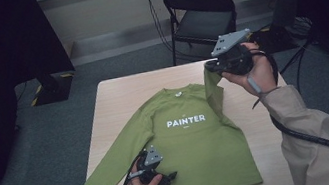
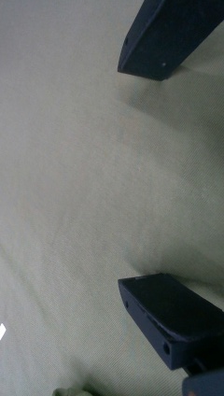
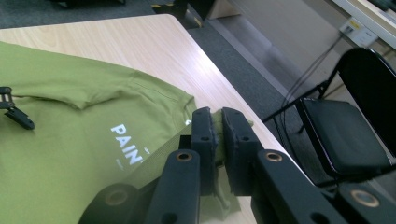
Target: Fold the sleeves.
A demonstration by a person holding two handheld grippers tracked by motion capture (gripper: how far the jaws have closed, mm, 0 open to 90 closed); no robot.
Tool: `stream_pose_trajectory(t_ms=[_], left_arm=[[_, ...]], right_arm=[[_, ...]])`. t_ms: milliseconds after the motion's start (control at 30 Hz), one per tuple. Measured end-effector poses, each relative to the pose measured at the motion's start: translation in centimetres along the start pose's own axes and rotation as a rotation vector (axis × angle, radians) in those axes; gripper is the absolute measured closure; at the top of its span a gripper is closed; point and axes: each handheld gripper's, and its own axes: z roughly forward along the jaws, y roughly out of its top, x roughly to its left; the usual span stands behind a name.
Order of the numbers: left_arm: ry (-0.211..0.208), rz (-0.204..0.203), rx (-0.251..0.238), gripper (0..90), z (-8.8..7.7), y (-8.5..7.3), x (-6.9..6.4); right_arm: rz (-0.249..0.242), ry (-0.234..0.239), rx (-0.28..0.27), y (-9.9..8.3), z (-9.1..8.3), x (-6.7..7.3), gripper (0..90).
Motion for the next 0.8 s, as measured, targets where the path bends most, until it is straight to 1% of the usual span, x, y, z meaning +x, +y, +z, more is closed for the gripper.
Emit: stream_pose_trajectory(t_ms=[100,133,267,500,667,800], left_arm=[[0.000,0.000,0.000,0.0,0.0,0.0,0.0],[0.001,0.001,0.000,0.0,0.0,0.0,0.0],[0.000,0.001,0.000,0.0,0.0,0.0,0.0],[0.001,0.001,0.000,0.0,0.0,0.0,0.0],[0.001,0.002,0.000,0.0,0.0,0.0,0.0],[0.001,0.002,0.000,0.0,0.0,0.0,0.0]], right_arm=[[-0.027,0.020,0.017,0.8,1.0,0.7,83.6],[-0.040,0.018,0.022,1.0,1.4,0.9,83.7],[-0.057,0.036,0.021,2.1,2.5,1.7,83.7],[-0.107,0.068,0.053,3.3,4.8,3.0,83.6],[-0.125,0.095,0.075,3.7,6.6,4.1,83.6],[-0.128,0.111,0.080,3.9,7.6,4.6,83.5]])
